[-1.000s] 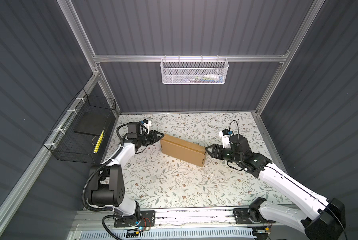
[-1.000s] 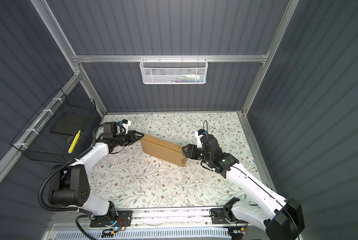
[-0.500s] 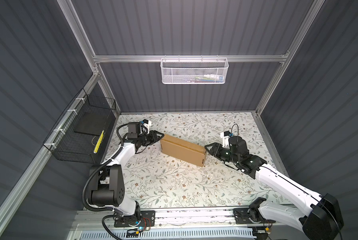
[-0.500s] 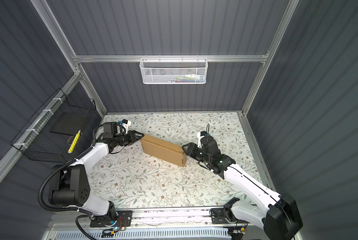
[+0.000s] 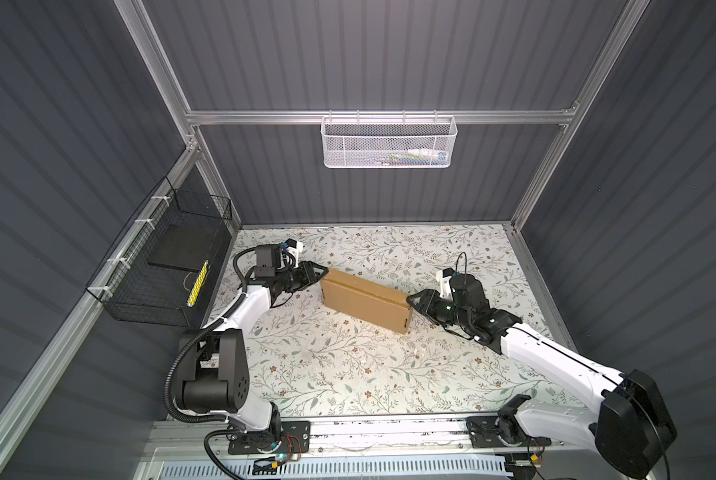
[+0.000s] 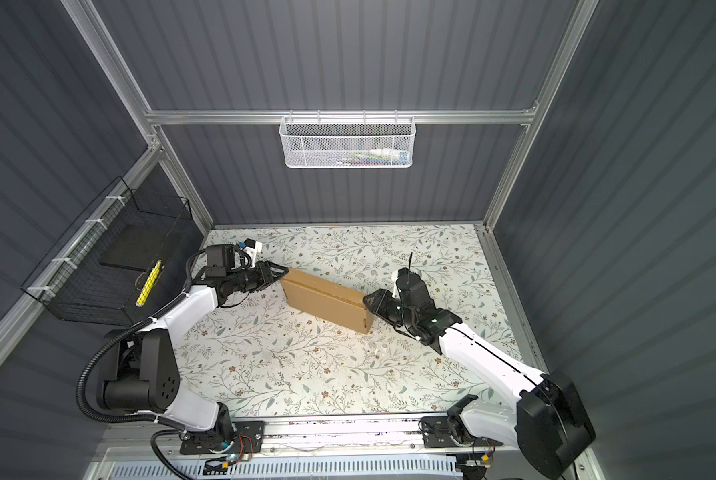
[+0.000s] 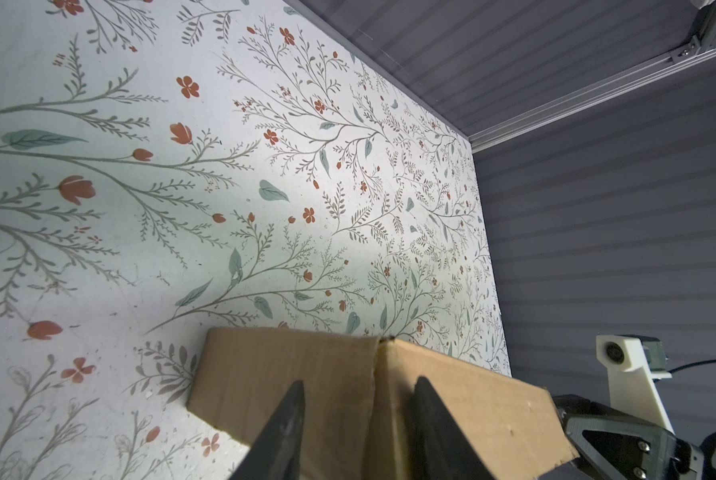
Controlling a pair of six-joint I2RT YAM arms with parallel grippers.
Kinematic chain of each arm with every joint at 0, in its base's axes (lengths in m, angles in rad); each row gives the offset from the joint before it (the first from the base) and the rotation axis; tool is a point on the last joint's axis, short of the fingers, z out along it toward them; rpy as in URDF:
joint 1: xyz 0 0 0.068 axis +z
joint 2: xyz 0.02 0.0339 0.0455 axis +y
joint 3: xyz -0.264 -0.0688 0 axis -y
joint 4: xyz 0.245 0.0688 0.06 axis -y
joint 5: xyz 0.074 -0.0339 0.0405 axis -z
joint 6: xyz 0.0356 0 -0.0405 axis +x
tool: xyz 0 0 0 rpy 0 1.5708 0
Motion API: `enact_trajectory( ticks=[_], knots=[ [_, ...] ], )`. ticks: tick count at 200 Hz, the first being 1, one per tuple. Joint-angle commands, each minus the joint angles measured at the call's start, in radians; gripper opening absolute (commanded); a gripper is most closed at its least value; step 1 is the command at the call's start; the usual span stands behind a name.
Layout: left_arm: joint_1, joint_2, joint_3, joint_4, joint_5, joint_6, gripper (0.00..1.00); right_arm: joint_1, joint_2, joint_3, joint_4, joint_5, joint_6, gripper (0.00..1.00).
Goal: Fold the paper box
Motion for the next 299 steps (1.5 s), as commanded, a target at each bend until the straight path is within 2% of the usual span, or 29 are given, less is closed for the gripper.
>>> enact_trajectory(
  ticks=[1, 70, 130, 238, 299],
  knots=[
    [-0.005, 0.01, -0.028, -0.039, -0.019, -0.005, 0.43, -0.003, 0.006, -0.02, 0.032, -0.015, 0.012, 0.44],
    [-0.007, 0.01, -0.036, -0.031, -0.019, -0.01, 0.43, -0.003, 0.019, -0.074, 0.092, -0.022, 0.031, 0.35],
    [-0.008, 0.011, -0.056, -0.009, -0.02, -0.025, 0.48, -0.012, 0.041, -0.109, 0.112, -0.014, 0.015, 0.24],
    [-0.007, -0.019, 0.014, -0.015, 0.015, -0.062, 0.52, -0.05, 0.046, -0.082, 0.054, -0.028, -0.043, 0.23],
    [0.008, -0.039, 0.064, -0.096, -0.002, 0.002, 0.51, -0.053, 0.038, -0.068, 0.032, -0.028, -0.055, 0.23]
  ],
)
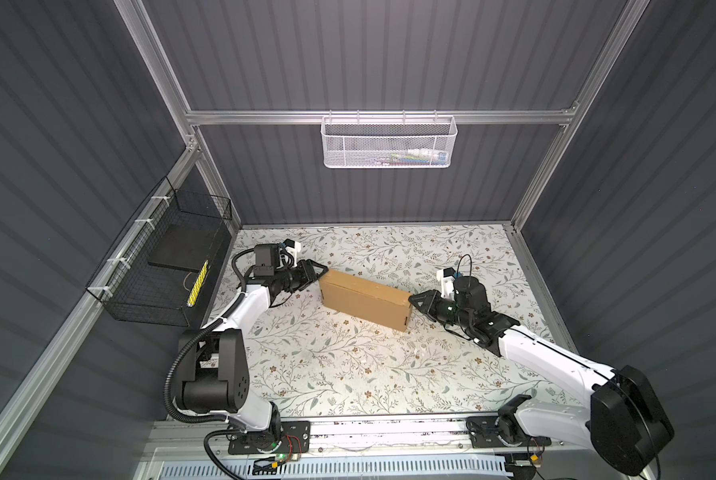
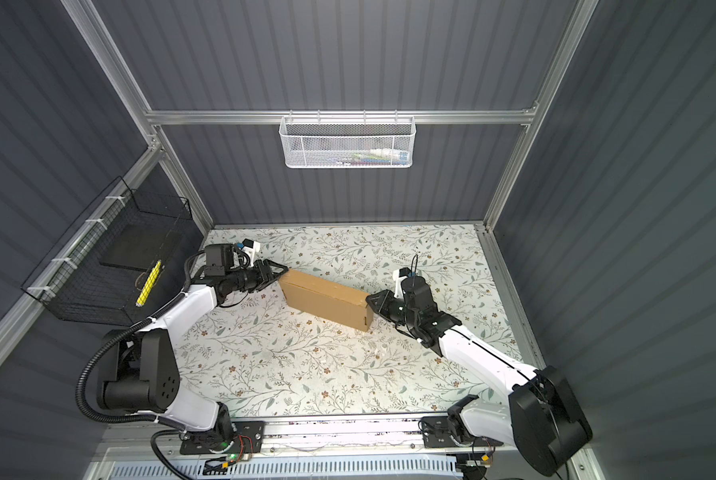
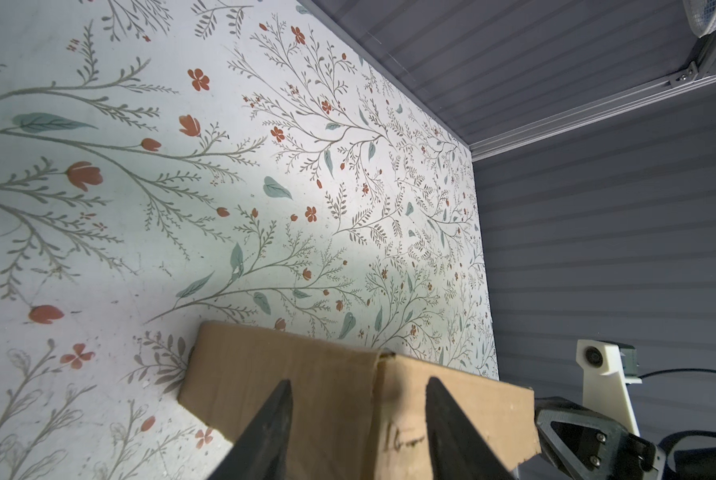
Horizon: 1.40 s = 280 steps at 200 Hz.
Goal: Fold the paper box
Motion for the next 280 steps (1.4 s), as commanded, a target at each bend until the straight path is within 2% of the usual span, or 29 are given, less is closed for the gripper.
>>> enact_trajectory(
  ticks=[1, 157, 214, 280],
  knots=[
    [0.01, -0.037, 0.042, -0.065, -0.001, 0.048, 0.51, -0.009, 0.017, 0.001, -0.119, 0.023, -0.026, 0.23],
    [0.062, 0.043, 0.075, -0.072, 0.085, 0.085, 0.44, -0.021, 0.019, 0.029, -0.158, 0.016, -0.047, 0.23],
    [0.065, -0.015, 0.028, -0.075, 0.097, 0.097, 0.42, -0.023, 0.02, 0.031, -0.167, 0.022, -0.05, 0.23],
    [0.097, -0.097, 0.025, -0.198, 0.099, 0.168, 0.4, -0.024, 0.022, 0.038, -0.177, 0.027, -0.069, 0.23]
  ],
)
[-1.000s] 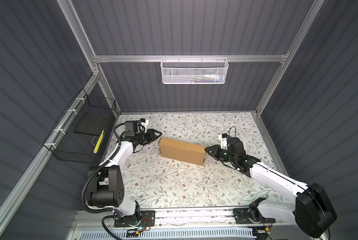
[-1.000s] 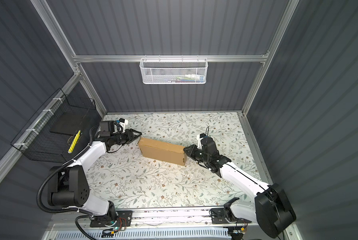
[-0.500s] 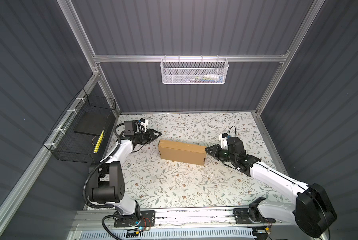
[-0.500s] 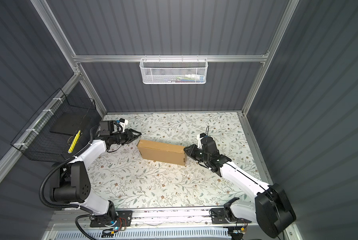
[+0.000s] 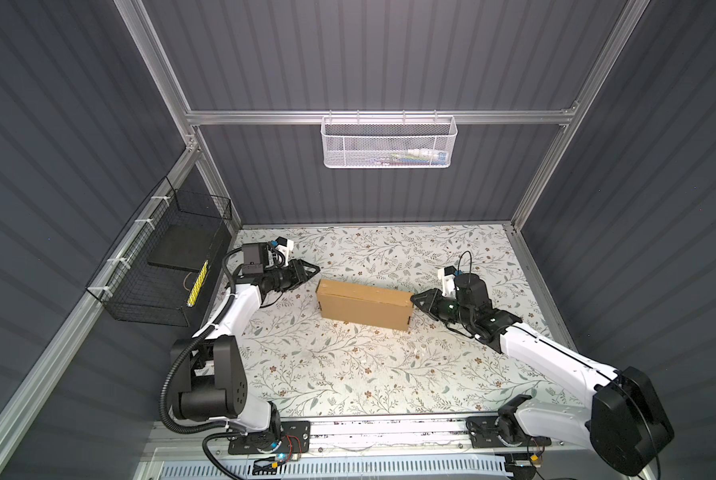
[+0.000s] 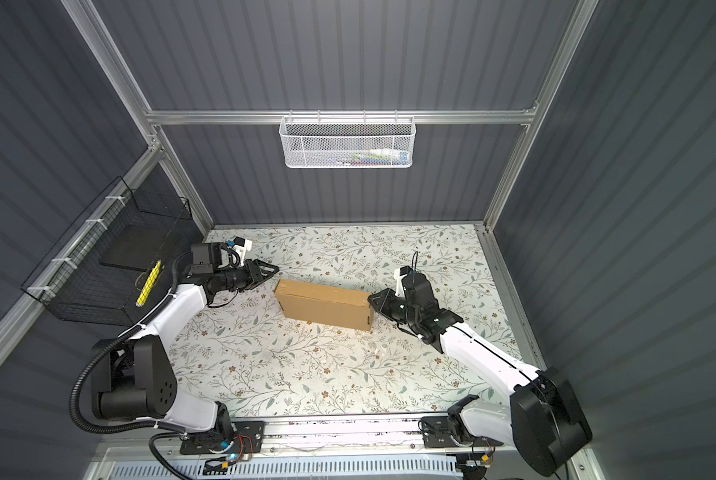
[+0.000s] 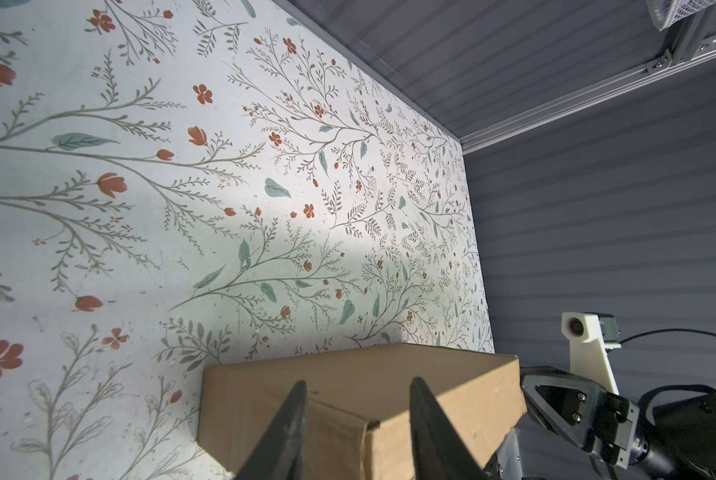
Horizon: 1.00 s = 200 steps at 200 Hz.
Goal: Fold the paper box
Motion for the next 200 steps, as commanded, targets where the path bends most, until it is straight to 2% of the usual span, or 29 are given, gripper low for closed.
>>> enact_trajectory(
  ticks=[1, 97, 164, 200],
  knots=[
    [0.014, -0.045, 0.0, -0.081, 0.024, 0.059, 0.4, -0.008, 0.022, 0.004, -0.102, 0.031, -0.033, 0.23],
    [0.016, -0.076, -0.031, -0.195, 0.147, 0.148, 0.38, -0.01, 0.085, 0.075, -0.124, 0.004, -0.081, 0.23],
    [0.016, -0.155, -0.06, -0.308, 0.077, 0.199, 0.38, -0.014, 0.107, 0.108, -0.141, -0.009, -0.097, 0.22],
    [0.016, -0.146, -0.056, -0.33, 0.043, 0.221, 0.38, -0.015, 0.108, 0.11, -0.146, -0.008, -0.1, 0.22]
  ],
)
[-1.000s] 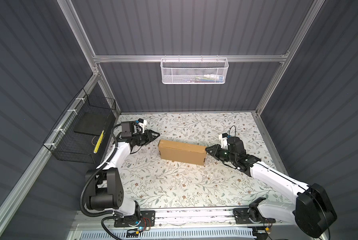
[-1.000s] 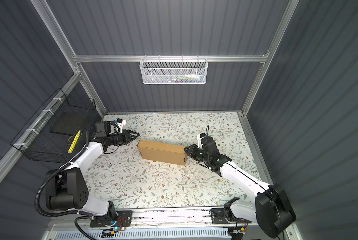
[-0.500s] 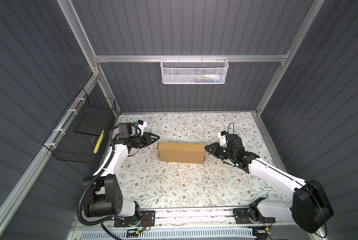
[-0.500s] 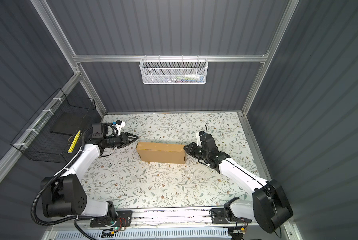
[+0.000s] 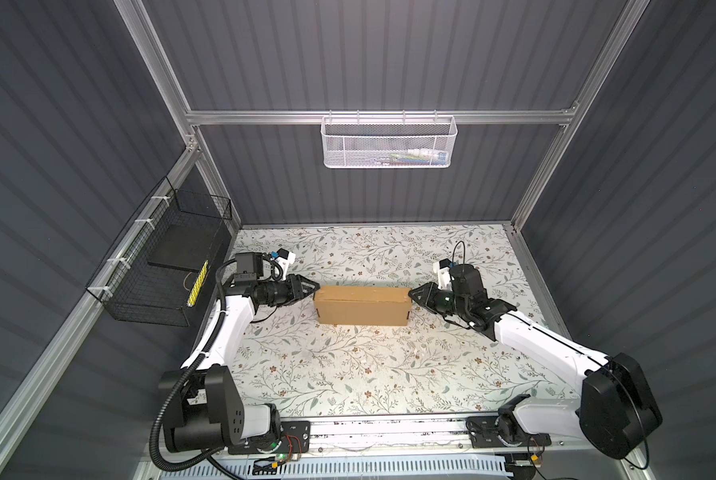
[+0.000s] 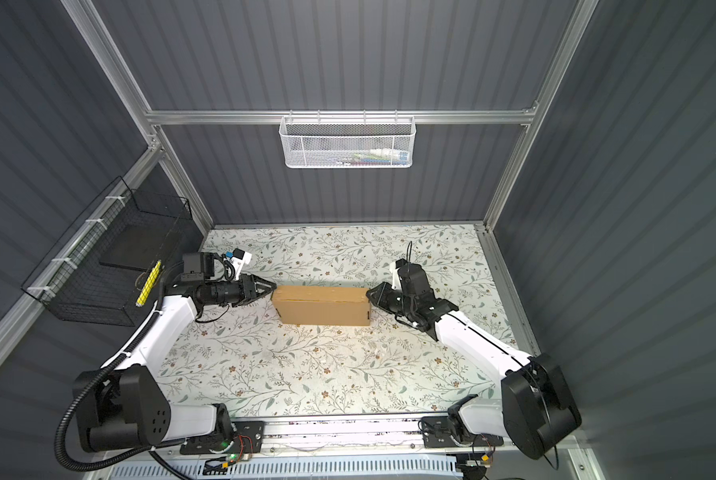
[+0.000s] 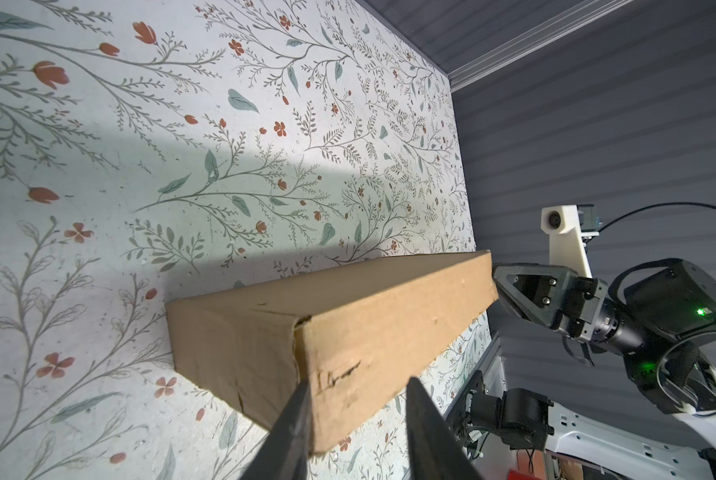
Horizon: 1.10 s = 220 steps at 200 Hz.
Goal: Fold the paper box
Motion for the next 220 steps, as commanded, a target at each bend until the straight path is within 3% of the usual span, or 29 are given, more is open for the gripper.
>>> enact_trajectory(
  ticks=[1, 69, 220],
  knots=[
    [0.005, -0.003, -0.01, -0.052, -0.03, 0.042, 0.38, -0.003, 0.021, 0.004, -0.077, 0.008, -0.022, 0.23],
    [0.005, 0.023, -0.022, -0.034, -0.05, 0.05, 0.39, -0.005, 0.033, 0.003, -0.075, 0.006, -0.025, 0.22],
    [0.005, 0.003, -0.09, -0.039, -0.048, 0.053, 0.32, -0.005, 0.014, -0.049, -0.073, -0.038, -0.039, 0.22]
  ],
)
